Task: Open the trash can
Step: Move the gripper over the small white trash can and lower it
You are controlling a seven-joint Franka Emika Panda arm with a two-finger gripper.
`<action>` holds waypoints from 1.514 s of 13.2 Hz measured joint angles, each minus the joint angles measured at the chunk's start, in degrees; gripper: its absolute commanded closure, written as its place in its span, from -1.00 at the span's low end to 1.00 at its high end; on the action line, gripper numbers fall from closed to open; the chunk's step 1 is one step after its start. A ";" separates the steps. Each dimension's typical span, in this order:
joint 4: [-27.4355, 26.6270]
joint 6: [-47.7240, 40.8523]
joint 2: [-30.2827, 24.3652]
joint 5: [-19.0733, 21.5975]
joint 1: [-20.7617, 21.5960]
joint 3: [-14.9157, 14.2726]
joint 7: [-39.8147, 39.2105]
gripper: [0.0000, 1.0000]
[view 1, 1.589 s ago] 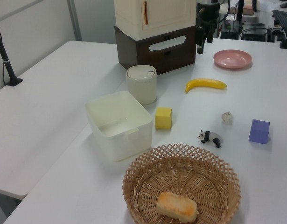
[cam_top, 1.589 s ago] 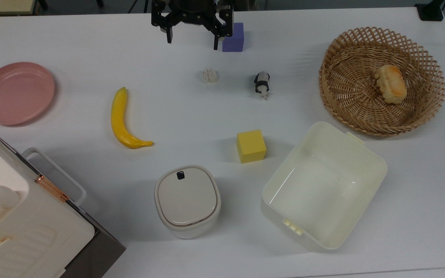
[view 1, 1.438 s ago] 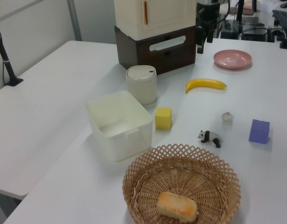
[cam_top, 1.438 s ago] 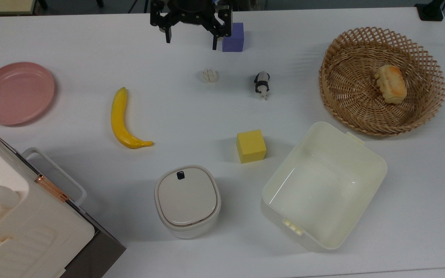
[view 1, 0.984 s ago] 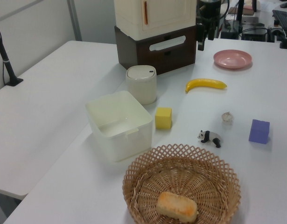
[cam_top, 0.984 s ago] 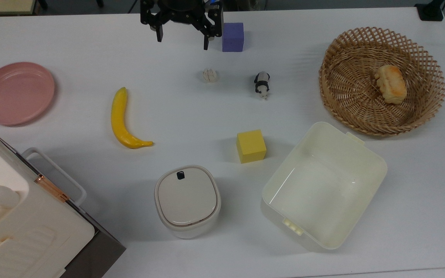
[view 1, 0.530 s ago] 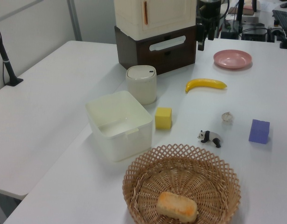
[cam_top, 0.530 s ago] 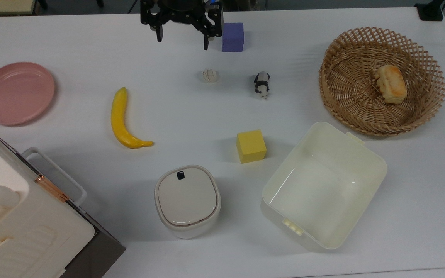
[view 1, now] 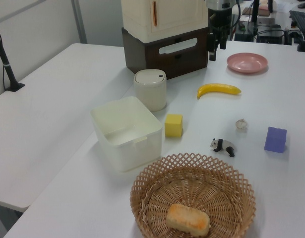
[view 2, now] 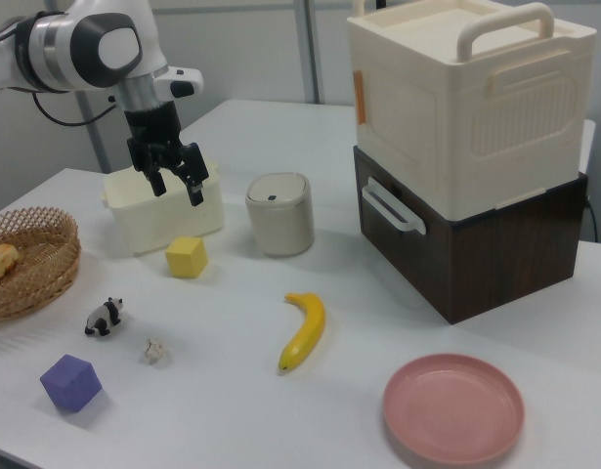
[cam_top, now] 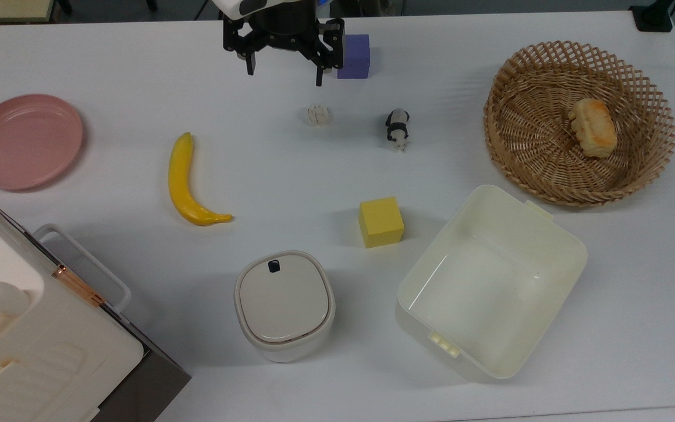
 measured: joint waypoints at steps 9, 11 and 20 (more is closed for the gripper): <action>0.03 6.31 0.03 5.32 -0.07 0.04 -2.79 1.00; 0.15 13.14 0.51 5.94 -0.14 0.02 -2.81 1.00; 11.26 42.29 16.78 5.97 -0.76 -0.32 -2.81 1.00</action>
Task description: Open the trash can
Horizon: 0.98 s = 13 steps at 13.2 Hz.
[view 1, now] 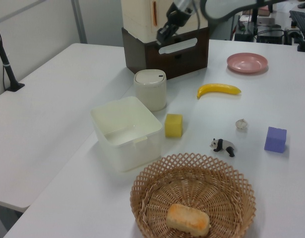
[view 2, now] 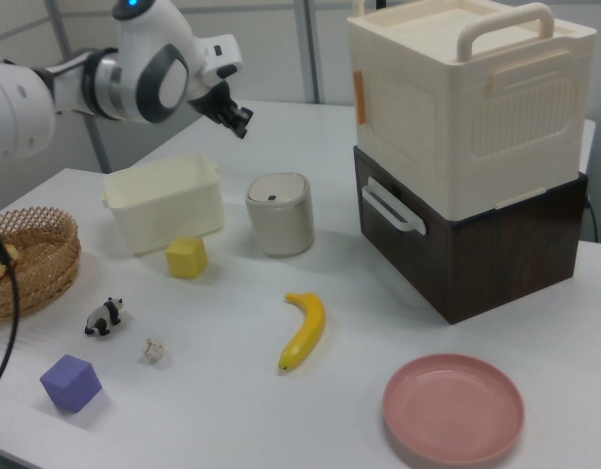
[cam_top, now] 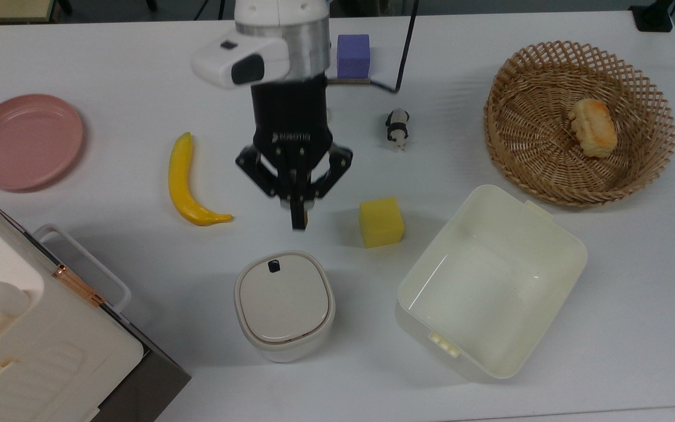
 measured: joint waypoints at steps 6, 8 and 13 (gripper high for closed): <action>2.62 7.58 7.82 -1.53 -0.07 -1.07 -0.44 1.00; 2.48 7.58 8.70 -2.31 -0.07 -1.16 -0.47 1.00; -0.71 7.58 8.60 -2.52 -0.11 -2.55 -2.84 1.00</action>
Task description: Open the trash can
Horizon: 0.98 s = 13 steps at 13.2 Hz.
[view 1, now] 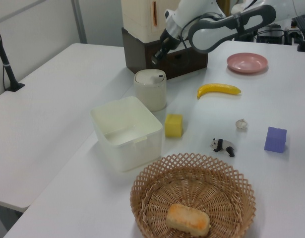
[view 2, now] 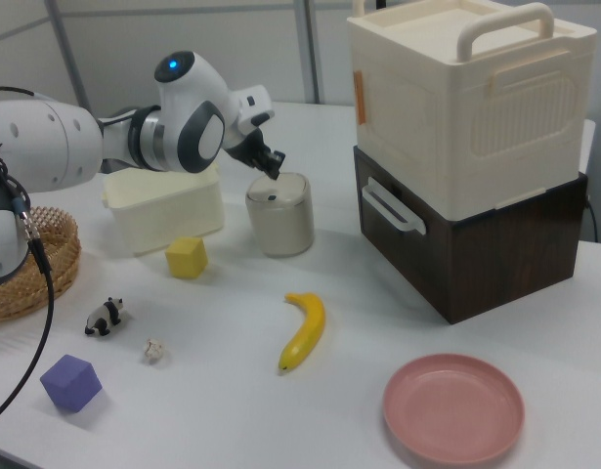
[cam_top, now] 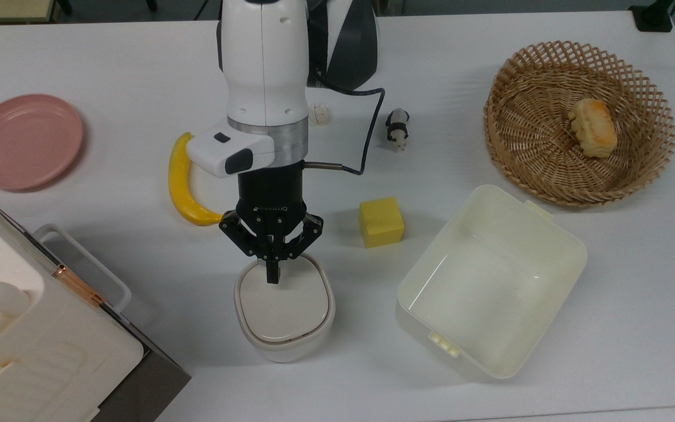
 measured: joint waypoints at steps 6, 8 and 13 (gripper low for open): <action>-3.07 0.49 -0.10 -0.01 0.08 0.00 -1.42 1.00; -3.07 0.49 -0.20 -0.01 0.09 0.00 -1.44 1.00; -3.21 -6.99 -7.82 0.07 -0.01 -0.11 -1.40 0.49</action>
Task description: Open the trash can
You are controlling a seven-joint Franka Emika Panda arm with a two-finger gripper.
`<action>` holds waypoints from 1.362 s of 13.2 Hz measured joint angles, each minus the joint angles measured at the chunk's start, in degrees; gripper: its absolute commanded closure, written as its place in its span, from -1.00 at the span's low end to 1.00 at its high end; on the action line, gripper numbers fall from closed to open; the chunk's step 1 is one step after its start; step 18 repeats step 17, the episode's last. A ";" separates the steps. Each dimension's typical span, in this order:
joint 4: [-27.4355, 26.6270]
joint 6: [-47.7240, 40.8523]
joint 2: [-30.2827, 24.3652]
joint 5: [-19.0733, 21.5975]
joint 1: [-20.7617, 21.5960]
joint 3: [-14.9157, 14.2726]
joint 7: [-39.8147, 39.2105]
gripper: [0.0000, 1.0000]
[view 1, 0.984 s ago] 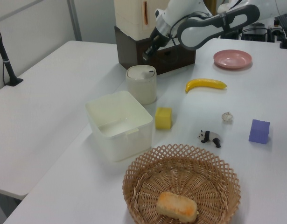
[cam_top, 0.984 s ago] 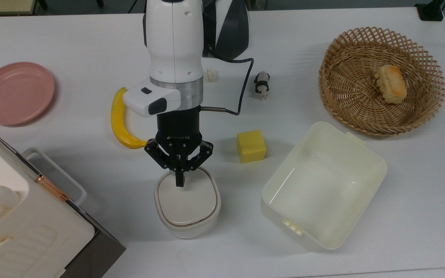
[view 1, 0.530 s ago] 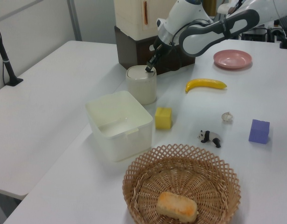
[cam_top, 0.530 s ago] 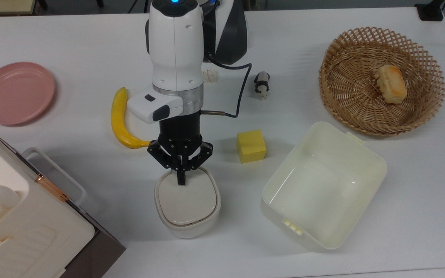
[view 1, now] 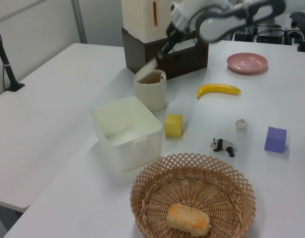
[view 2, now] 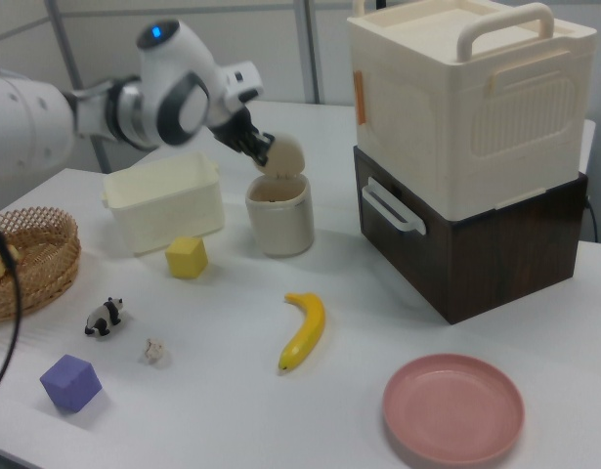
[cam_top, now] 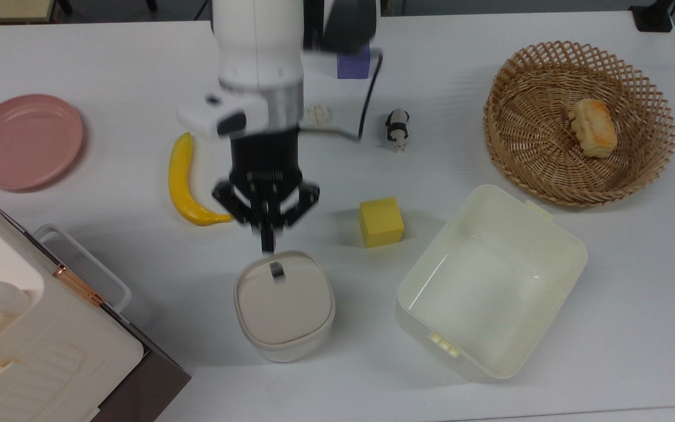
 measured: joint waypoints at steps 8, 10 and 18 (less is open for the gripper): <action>-3.20 -42.01 -16.70 0.11 0.76 0.71 -0.01 -1.00; -4.29 -46.06 -18.11 0.11 0.87 1.26 -0.01 -1.00; -6.75 -48.34 -20.49 0.11 0.69 2.26 -0.03 -1.00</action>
